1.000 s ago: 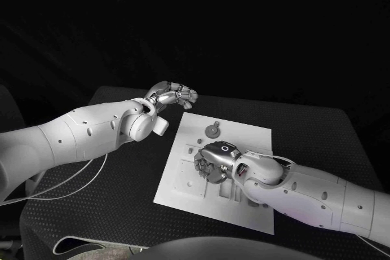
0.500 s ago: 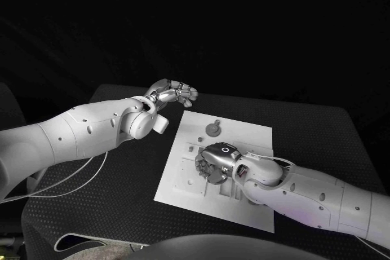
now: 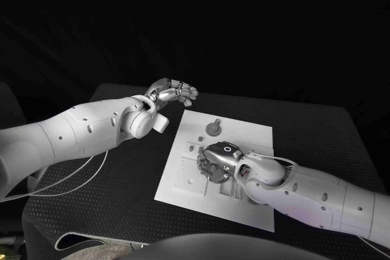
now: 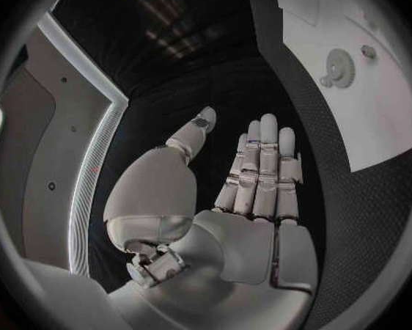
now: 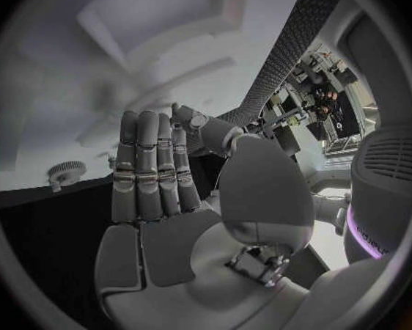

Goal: Assemble the parts on the task board

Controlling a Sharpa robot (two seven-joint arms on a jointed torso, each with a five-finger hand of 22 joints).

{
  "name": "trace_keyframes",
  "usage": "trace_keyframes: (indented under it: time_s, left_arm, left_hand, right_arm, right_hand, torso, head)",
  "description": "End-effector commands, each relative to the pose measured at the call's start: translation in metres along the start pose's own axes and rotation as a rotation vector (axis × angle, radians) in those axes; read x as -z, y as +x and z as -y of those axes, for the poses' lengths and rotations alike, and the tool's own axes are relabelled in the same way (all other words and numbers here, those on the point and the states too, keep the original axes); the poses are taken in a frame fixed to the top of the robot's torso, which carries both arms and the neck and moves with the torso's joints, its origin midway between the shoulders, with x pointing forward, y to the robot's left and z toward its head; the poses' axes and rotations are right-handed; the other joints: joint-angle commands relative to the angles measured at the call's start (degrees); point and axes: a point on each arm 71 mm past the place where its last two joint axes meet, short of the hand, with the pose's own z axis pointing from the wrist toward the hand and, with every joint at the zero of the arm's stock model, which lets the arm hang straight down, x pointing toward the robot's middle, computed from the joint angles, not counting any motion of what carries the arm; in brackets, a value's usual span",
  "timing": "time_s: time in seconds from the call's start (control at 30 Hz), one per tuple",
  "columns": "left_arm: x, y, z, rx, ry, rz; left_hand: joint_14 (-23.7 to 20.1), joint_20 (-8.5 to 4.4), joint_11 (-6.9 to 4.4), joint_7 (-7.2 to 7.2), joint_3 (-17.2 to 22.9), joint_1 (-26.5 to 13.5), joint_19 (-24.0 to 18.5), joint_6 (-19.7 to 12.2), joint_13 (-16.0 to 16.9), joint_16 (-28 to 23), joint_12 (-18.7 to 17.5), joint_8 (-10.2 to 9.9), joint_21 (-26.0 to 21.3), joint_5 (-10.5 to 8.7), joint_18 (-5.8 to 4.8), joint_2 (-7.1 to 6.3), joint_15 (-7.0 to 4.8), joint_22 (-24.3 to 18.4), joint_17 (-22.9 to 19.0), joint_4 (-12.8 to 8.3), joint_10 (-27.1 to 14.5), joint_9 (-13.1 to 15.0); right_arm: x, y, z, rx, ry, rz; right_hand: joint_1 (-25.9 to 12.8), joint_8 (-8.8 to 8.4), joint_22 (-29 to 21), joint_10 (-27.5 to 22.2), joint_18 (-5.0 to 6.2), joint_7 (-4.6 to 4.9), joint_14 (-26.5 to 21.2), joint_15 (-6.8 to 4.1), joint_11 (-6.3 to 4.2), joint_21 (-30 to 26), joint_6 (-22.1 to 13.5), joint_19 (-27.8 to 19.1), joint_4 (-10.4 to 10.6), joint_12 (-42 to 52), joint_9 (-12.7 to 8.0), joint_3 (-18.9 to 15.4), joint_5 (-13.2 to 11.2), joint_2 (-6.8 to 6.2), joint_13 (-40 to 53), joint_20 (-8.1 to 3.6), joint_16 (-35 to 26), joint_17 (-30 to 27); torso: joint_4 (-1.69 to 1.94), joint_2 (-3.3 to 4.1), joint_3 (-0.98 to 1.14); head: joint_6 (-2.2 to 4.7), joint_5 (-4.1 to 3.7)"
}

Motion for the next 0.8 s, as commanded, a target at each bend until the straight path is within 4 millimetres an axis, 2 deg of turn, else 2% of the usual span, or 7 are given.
trace_keyframes:
  time_s: [0.03,0.47,0.8]
  left_arm:
    - [-0.0006,0.0008,0.0019,0.009,0.013,-0.009]
    - [-0.0004,-0.0004,0.0015,0.008,0.011,-0.007]
    - [-0.0004,0.0000,0.0016,0.009,0.010,-0.010]
  left_hand:
    - [0.1,0.41,-0.06,0.04,-0.3,0.0,-0.2,-0.4,-0.1,-0.2,-0.2,-0.1,-0.3,-0.04,0.45,0.52,0.39,0.0,0.1,0.1,-0.3,-0.1]
    - [0.1,0.43,-0.04,0.05,-0.3,0.0,-0.2,-0.5,-0.1,-0.3,-0.2,-0.1,-0.4,-0.06,0.45,0.53,0.41,0.0,0.1,0.1,-0.3,-0.1]
    - [0.0,0.44,-0.03,0.05,-0.3,0.0,-0.2,-0.5,-0.1,-0.4,-0.2,-0.1,-0.4,-0.08,0.44,0.53,0.43,0.0,0.2,0.1,-0.4,-0.1]
  right_arm:
    - [0.0009,-0.0005,-0.0014,0.012,-0.009,0.012]
    - [0.0026,0.0007,-0.0008,0.011,-0.012,-0.009]
    - [0.0015,0.0038,-0.0004,0.038,-0.006,-0.050]
  right_hand:
    - [0.0,-0.14,0.1,-0.2,0.40,0.17,0.1,-0.34,-0.03,0.4,0.0,-0.1,-0.4,-0.2,0.1,0.0,0.2,0.47,0.1,0.16,-0.3,0.1]
    - [0.0,-0.16,0.1,-0.2,0.40,0.16,0.2,-0.36,-0.05,0.4,0.1,-0.1,-0.5,-0.2,0.2,0.0,0.2,0.46,0.2,0.14,-0.3,0.1]
    - [-0.1,-0.21,0.1,-0.2,0.40,0.17,0.2,-0.35,-0.03,0.4,0.1,-0.1,-0.5,-0.3,0.2,0.0,0.3,0.51,0.3,0.16,-0.3,0.2]
  torso:
    - [0.06,-0.01,-0.02]
    - [0.04,-0.03,-0.05]
    - [0.04,0.00,-0.08]
  head:
    - [-0.05,0.01]
    - [0.05,0.00]
    - [-0.17,-0.09]
